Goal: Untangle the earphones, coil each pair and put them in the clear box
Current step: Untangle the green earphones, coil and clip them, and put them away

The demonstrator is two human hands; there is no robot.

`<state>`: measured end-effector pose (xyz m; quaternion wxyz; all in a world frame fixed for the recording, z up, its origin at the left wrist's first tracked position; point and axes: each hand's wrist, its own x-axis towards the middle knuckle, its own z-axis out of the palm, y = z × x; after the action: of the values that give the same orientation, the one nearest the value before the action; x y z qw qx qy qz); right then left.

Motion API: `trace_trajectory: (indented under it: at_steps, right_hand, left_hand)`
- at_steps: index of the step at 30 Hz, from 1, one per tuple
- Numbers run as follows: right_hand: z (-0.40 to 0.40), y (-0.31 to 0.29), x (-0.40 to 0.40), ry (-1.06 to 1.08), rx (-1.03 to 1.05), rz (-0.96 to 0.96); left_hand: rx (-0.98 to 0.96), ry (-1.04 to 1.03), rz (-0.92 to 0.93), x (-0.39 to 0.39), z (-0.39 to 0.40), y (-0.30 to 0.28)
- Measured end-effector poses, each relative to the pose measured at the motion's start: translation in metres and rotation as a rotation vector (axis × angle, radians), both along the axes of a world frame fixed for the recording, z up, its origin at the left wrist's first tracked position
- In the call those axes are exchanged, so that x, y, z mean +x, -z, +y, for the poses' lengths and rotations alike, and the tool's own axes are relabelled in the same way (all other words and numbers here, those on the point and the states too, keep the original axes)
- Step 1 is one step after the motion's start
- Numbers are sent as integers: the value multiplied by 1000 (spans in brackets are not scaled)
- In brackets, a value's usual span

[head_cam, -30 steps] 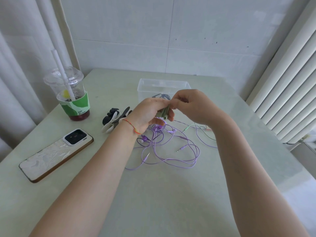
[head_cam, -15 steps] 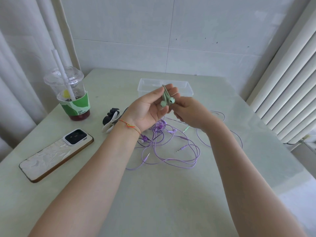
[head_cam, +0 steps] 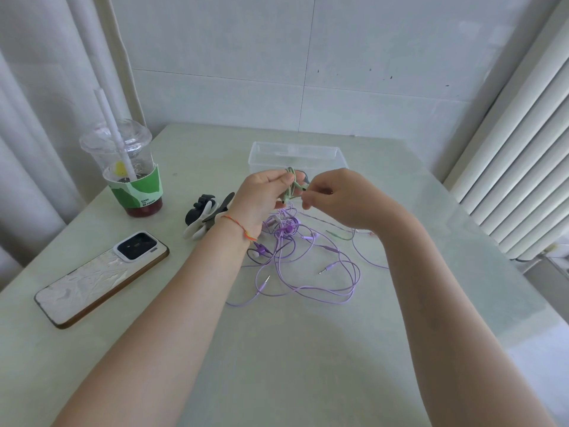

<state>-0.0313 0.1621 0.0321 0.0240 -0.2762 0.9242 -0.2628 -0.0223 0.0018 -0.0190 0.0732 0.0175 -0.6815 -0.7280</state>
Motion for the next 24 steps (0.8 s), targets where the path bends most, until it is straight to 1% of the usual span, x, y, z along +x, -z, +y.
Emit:
trace_trajectory:
  at_steps: [5, 8, 10, 14, 19, 24]
  right_hand:
    - [6, -6, 1, 35, -39, 32]
    - [9, -6, -3, 89, -105, 98]
    - [10, -6, -5, 110, -140, 128]
    - [12, -5, -9, 115, -183, 150]
    - [14, -1, -15, 158, -289, 177]
    - [15, 4, -21, 175, -365, 150]
  left_hand:
    - [-79, -15, -40, 1, 5, -1]
    - [-133, 118, -95, 5, 6, -3]
    - [-105, 170, -119, 8, 8, -4]
    - [-9, 207, -119, 8, 10, -7]
    - [-43, 363, -60, 11, 7, -5]
    - [48, 488, -33, 14, 5, -8]
